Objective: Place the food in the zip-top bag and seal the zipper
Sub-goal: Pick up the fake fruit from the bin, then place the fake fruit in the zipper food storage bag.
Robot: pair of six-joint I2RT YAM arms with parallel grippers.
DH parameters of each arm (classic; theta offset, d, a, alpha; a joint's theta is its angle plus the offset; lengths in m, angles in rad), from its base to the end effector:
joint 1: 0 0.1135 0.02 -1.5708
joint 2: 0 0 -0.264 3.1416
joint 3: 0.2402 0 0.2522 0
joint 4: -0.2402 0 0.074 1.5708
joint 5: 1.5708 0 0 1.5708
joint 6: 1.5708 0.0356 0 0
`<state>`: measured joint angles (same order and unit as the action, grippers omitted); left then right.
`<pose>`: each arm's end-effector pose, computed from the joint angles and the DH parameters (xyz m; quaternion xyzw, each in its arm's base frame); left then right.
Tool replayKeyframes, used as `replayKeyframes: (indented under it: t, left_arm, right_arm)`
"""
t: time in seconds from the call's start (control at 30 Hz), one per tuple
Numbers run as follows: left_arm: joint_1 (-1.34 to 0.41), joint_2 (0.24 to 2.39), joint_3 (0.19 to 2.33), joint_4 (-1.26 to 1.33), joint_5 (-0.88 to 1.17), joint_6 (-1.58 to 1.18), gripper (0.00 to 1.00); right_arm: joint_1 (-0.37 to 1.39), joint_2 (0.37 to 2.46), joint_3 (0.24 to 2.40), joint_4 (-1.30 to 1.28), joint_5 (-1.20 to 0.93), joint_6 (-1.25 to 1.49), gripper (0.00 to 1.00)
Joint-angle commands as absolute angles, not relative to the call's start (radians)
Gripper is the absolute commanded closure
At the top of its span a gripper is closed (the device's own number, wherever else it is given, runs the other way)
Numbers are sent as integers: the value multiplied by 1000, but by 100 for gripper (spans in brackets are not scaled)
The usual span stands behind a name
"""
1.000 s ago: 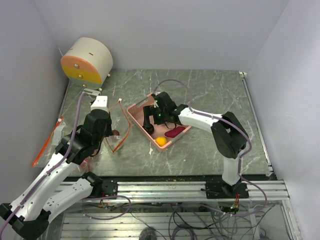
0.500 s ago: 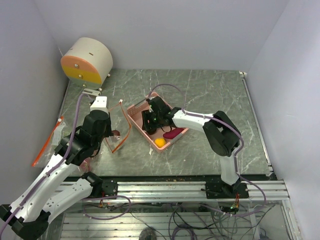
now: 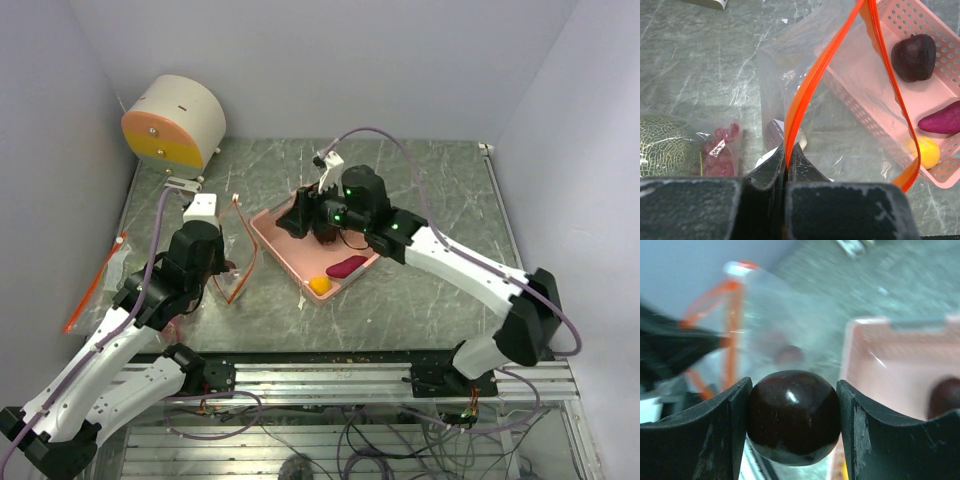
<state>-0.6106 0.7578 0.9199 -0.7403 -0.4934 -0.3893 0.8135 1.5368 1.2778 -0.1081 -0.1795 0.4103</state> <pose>0.1314 -0.0714 0.3361 -0.0214 0.8604 -0.0329 0.5082 0.2461 0.2696 0.3335 -0.2141 0.7942 0.3844 0.4191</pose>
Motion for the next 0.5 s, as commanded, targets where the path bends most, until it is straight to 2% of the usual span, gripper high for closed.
replayKeyframes:
  t: [0.0,0.2,0.47]
  left_arm:
    - [-610,755,911,-694,-482,-394,93]
    - [-610,722,884,-656,-462,-404,93]
    - [-611,650,827,-564,-421,-439,93]
  right_arm:
    - [892,1488,1277,54,-379,415,57]
    - [921,1551,1299,255,-519,555,57]
    - [942,1637,1304,386,-531,667,58]
